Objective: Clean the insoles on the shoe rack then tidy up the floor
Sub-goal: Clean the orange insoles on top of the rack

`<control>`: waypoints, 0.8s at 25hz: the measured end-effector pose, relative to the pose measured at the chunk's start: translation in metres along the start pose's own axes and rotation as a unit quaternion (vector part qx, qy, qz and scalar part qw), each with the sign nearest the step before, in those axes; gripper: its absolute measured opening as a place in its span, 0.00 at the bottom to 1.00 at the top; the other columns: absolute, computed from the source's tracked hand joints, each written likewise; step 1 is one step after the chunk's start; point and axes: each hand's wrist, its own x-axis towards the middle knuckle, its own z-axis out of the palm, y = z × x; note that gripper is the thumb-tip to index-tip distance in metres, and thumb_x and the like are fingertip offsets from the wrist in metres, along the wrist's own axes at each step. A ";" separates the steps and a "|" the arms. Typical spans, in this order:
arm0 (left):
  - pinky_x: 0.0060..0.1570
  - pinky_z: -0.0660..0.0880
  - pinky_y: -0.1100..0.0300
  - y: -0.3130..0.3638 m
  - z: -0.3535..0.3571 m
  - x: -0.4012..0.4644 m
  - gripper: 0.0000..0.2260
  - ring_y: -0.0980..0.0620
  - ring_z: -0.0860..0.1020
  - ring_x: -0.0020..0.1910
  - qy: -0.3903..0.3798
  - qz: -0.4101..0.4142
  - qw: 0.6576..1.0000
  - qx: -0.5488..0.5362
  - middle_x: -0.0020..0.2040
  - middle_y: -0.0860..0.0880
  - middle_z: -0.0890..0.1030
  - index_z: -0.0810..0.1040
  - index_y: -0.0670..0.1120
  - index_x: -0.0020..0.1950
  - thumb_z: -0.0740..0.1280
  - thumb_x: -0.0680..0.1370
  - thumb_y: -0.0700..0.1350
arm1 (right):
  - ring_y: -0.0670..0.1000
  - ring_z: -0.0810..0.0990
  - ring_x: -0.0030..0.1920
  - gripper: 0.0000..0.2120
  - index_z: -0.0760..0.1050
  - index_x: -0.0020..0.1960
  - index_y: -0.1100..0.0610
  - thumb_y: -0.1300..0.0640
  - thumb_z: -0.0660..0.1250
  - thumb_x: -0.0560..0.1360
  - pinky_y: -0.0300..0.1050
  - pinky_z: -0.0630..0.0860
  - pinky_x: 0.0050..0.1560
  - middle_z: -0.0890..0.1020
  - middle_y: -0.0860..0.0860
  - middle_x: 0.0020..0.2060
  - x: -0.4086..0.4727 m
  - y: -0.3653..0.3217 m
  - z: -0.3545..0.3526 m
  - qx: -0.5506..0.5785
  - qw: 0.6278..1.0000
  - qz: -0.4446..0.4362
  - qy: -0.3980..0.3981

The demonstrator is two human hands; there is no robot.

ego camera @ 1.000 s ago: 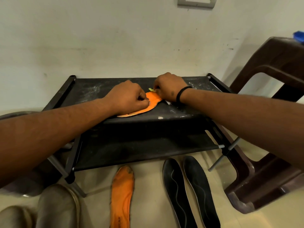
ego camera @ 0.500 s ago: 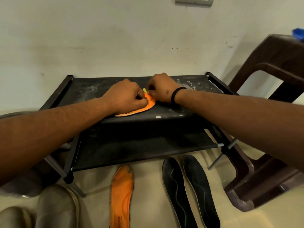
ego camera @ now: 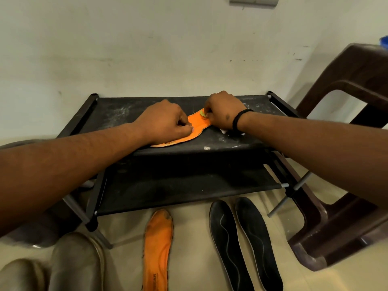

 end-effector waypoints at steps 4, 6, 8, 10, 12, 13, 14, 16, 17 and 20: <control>0.31 0.67 0.58 0.003 -0.001 -0.001 0.13 0.53 0.75 0.28 0.017 -0.004 1.000 0.023 0.30 0.51 0.81 0.88 0.52 0.42 0.66 0.76 0.57 | 0.53 0.81 0.45 0.09 0.83 0.49 0.58 0.59 0.65 0.75 0.46 0.77 0.46 0.85 0.54 0.46 -0.013 -0.023 -0.003 0.038 0.995 -0.091 -0.029; 0.32 0.72 0.56 0.005 -0.001 -0.001 0.15 0.53 0.77 0.30 0.026 0.001 0.999 0.034 0.34 0.51 0.84 0.88 0.53 0.44 0.64 0.75 0.59 | 0.53 0.82 0.48 0.09 0.83 0.52 0.56 0.57 0.66 0.75 0.49 0.79 0.50 0.85 0.53 0.49 -0.011 -0.015 -0.005 0.052 0.996 -0.075 -0.023; 0.35 0.76 0.56 0.005 0.000 0.000 0.16 0.52 0.80 0.34 0.029 0.002 0.999 0.040 0.40 0.52 0.87 0.88 0.52 0.45 0.63 0.75 0.58 | 0.56 0.82 0.48 0.10 0.83 0.54 0.55 0.56 0.66 0.76 0.50 0.80 0.49 0.84 0.55 0.50 -0.004 -0.004 -0.004 0.022 0.999 -0.029 -0.005; 0.36 0.76 0.56 0.005 0.000 0.000 0.17 0.52 0.80 0.35 0.033 -0.001 0.999 0.041 0.42 0.53 0.87 0.88 0.51 0.44 0.63 0.74 0.58 | 0.58 0.81 0.47 0.10 0.82 0.55 0.56 0.57 0.65 0.76 0.50 0.79 0.47 0.83 0.57 0.50 0.004 -0.001 -0.001 -0.008 1.000 0.014 0.019; 0.35 0.75 0.57 0.005 0.000 0.000 0.16 0.53 0.79 0.34 0.037 0.004 0.998 0.045 0.41 0.53 0.87 0.88 0.52 0.45 0.64 0.75 0.59 | 0.59 0.81 0.47 0.10 0.81 0.54 0.57 0.58 0.65 0.76 0.49 0.79 0.45 0.82 0.57 0.49 0.006 -0.011 0.002 -0.023 0.999 0.017 0.028; 0.34 0.73 0.58 0.005 0.000 -0.001 0.14 0.53 0.78 0.32 0.038 0.006 0.998 0.048 0.38 0.53 0.86 0.88 0.53 0.45 0.66 0.76 0.58 | 0.59 0.81 0.46 0.10 0.81 0.54 0.57 0.58 0.64 0.76 0.49 0.78 0.45 0.82 0.57 0.48 0.006 -0.018 0.003 -0.016 1.000 0.004 0.025; 0.32 0.69 0.59 0.005 -0.001 -0.001 0.12 0.54 0.76 0.31 0.041 0.004 0.998 0.052 0.35 0.53 0.84 0.88 0.54 0.45 0.67 0.76 0.57 | 0.58 0.81 0.46 0.09 0.81 0.53 0.57 0.58 0.64 0.76 0.48 0.78 0.44 0.83 0.57 0.48 0.006 -0.026 0.004 -0.001 1.000 -0.015 0.017; 0.30 0.63 0.60 0.006 -0.002 -0.001 0.11 0.54 0.73 0.29 0.042 -0.007 0.997 0.057 0.29 0.51 0.80 0.88 0.54 0.43 0.68 0.76 0.56 | 0.57 0.81 0.45 0.09 0.82 0.51 0.56 0.58 0.64 0.75 0.46 0.77 0.43 0.83 0.56 0.47 0.004 -0.036 0.003 0.022 0.999 -0.050 -0.001; 0.30 0.64 0.60 0.005 -0.001 0.000 0.11 0.54 0.74 0.29 0.040 -0.010 0.998 0.054 0.30 0.51 0.81 0.88 0.54 0.43 0.68 0.76 0.57 | 0.57 0.81 0.46 0.09 0.82 0.52 0.56 0.57 0.65 0.75 0.47 0.77 0.43 0.83 0.56 0.47 0.005 -0.036 0.003 0.019 0.998 -0.054 -0.004; 0.35 0.76 0.55 0.006 0.000 -0.001 0.17 0.53 0.80 0.36 0.031 -0.009 0.999 0.038 0.41 0.53 0.86 0.88 0.53 0.45 0.63 0.74 0.60 | 0.59 0.80 0.47 0.10 0.80 0.55 0.56 0.57 0.65 0.76 0.51 0.79 0.47 0.81 0.57 0.51 0.016 -0.013 -0.004 -0.023 1.000 0.003 0.011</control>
